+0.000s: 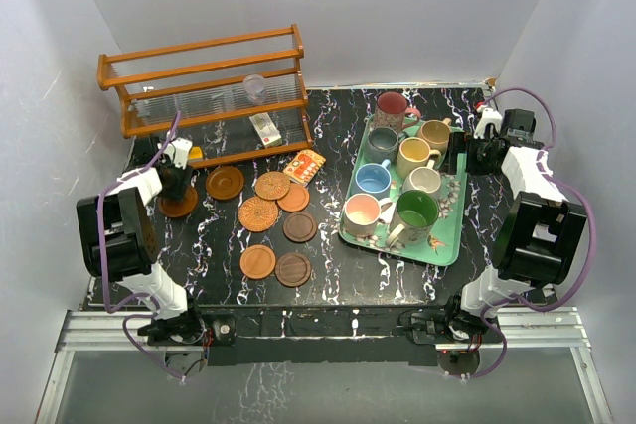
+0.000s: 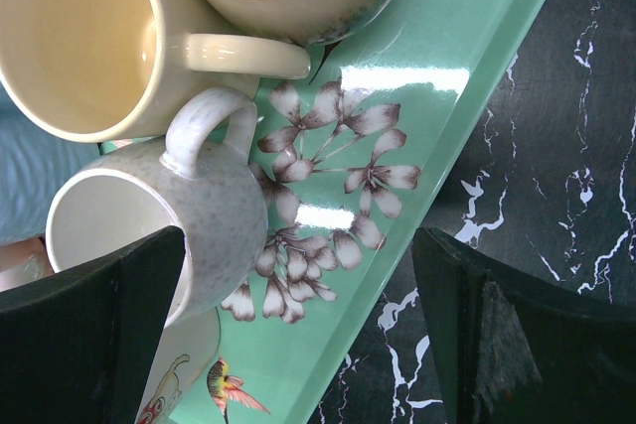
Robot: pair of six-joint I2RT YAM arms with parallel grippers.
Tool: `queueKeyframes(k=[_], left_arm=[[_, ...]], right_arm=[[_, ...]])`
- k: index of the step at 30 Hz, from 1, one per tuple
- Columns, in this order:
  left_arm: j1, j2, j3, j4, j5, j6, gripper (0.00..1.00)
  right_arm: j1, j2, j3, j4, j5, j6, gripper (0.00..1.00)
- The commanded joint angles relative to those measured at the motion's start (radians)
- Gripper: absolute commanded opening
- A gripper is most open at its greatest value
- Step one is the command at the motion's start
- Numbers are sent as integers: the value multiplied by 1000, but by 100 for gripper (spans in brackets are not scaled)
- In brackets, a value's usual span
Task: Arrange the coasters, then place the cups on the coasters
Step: Move the coaster to the center of the board.
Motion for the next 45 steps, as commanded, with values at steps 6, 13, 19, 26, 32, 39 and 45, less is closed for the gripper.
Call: queueKeyframes(k=[6,13,19,26,32,39,45], left_arm=[[-17,7,-57,-180,133,-39,50],[-24,3,-48,-223,232,-51,50],[-37,9,-48,-232,260,-64,50],[-40,3,-30,-231,274,-70,50],[-50,-58,-15,-180,251,-103,54],[-135,-145,1,-135,275,-116,61],[-243,-98,37,-120,298,-95,61]], right_arm=[[-1,-1,27,11,2,-5,98],[-1,-2,29,10,4,-5,98],[-1,-5,27,11,5,-5,98],[-1,-6,29,9,3,-5,98],[-1,-5,29,8,2,-5,98],[-1,-3,31,7,2,-5,98],[-1,-7,30,7,2,-5,98]])
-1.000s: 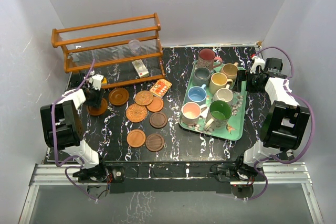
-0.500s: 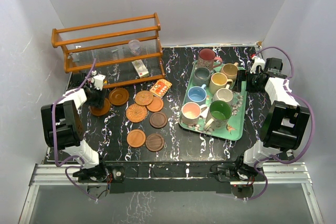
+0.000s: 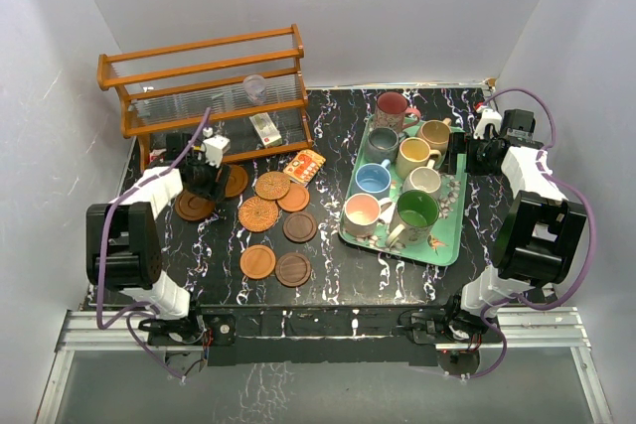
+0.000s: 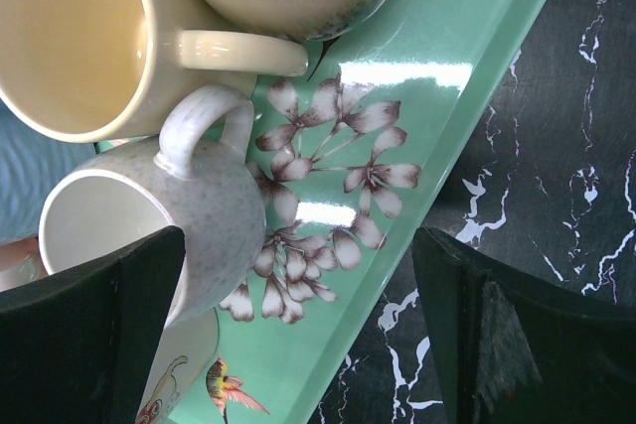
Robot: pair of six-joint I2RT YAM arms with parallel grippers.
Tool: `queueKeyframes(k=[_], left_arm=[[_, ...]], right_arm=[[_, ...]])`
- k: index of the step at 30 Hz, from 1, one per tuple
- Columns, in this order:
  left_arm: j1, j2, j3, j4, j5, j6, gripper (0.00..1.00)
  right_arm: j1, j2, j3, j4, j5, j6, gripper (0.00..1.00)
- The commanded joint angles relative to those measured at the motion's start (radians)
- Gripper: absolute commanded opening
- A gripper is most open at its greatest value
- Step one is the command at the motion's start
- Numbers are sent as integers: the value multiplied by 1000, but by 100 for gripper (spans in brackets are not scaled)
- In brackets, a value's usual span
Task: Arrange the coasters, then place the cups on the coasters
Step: Move the coaster to the center of the board.
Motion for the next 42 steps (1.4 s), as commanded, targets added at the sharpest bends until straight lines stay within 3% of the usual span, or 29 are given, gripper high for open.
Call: queueKeyframes(k=[1,9,16,29,34,42], left_arm=[[-76,13,51,5,67,15,61],[-132,160,163,2,99,16,61],[-132,198,158,-48,145,21,60],[-132,27,-5,-274,163,63,58],[-133,-18,-26,-258,132,54,58],[-140,-71,60,-220,262,44,60]], right_arm=[[-1,-13,30,7,2,-4,98],[-1,-10,27,9,5,-6,98],[-1,-1,29,8,5,-6,98],[-1,-5,33,2,-1,-8,98],[-1,-8,34,1,-6,-8,98],[-1,-18,32,1,-6,-7,98]])
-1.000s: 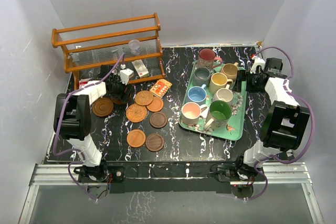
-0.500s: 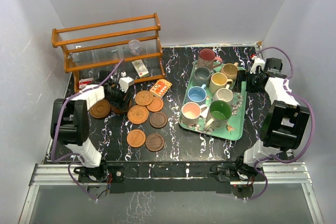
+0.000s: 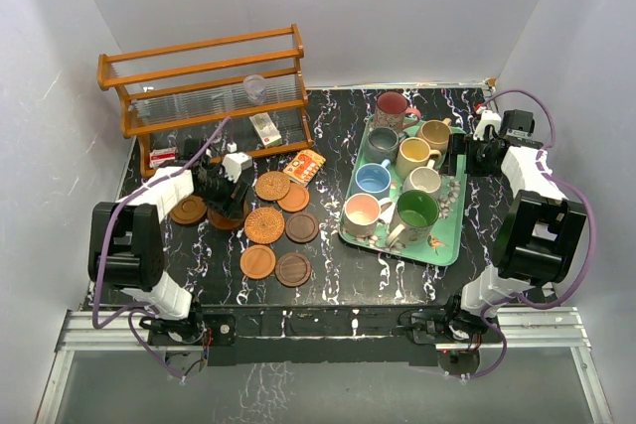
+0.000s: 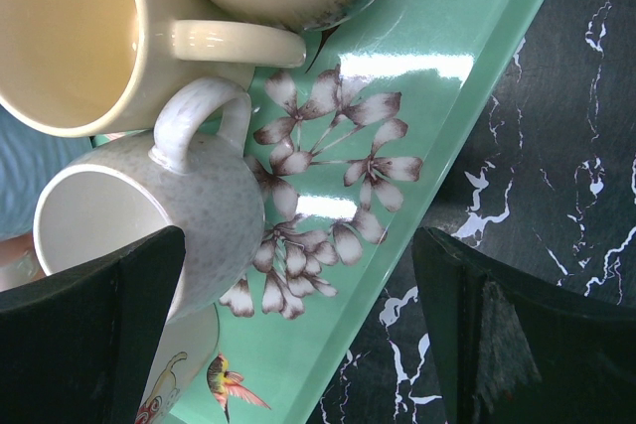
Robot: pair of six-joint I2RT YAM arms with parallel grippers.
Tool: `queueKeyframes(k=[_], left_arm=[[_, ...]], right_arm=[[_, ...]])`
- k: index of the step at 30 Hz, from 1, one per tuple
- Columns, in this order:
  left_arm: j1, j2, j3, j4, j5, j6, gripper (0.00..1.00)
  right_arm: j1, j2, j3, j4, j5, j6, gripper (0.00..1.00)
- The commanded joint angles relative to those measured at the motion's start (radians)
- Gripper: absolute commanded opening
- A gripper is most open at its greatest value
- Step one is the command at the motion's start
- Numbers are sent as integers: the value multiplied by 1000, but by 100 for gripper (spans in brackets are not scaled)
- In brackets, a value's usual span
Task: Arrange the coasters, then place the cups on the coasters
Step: Move the coaster to the center of the board.
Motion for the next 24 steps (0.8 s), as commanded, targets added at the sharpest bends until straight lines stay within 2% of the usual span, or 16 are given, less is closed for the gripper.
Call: queueKeyframes(k=[1,13,18,24], left_arm=[[-15,-84,70,15,105,-4,61],[-176,-34,28,29,184,51,59],[-231,2,-9,44,153,58,59],[-240,30,-3,76,111,29,57]], right_arm=[[-1,-23,31,17,-12,-8,98],[-1,-16,31,17,-8,-8,98],[-1,-17,32,18,-7,-6,98],[-1,-17,32,18,-5,-6,98]])
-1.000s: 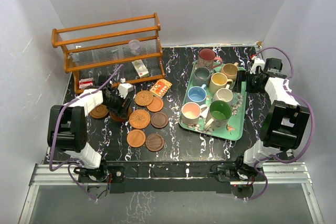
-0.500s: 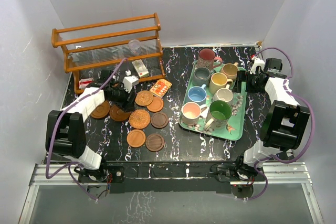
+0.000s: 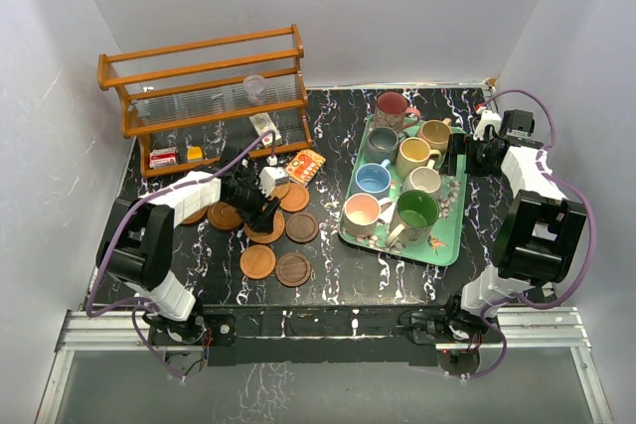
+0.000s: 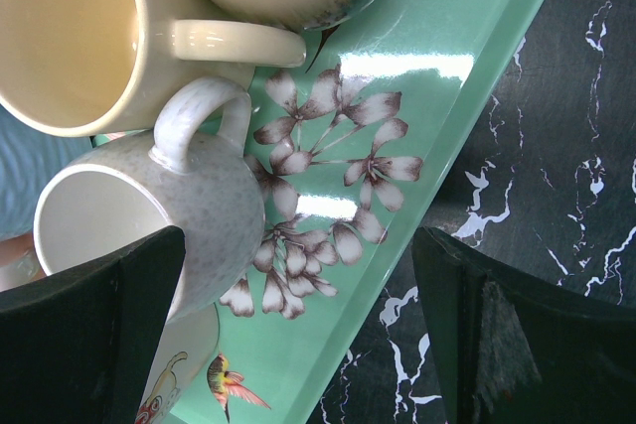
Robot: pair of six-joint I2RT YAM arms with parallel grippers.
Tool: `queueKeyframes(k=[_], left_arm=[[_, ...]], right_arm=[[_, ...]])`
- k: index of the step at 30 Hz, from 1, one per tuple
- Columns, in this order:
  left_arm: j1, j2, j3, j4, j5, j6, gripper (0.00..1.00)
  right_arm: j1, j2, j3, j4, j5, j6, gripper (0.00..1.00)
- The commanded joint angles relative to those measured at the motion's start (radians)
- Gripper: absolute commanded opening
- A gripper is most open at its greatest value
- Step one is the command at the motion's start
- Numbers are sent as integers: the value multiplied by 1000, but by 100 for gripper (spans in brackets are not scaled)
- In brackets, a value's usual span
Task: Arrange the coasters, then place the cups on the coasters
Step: Move the coaster to the center of the board.
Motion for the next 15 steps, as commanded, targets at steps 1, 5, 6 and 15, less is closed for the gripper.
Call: queueKeyframes(k=[1,5,6,15], left_arm=[[-2,8,11,29,-16,-9,57],[-1,35,27,50,-56,-41,56],[-2,44,30,56,-67,-47,56],[-1,89,71,106,-143,-90,55]], right_arm=[[-1,-19,31,19,-3,-6,98],[-1,-16,32,19,-1,-6,98],[-1,-14,31,20,-2,-6,98],[-1,-14,32,19,1,-6,98]])
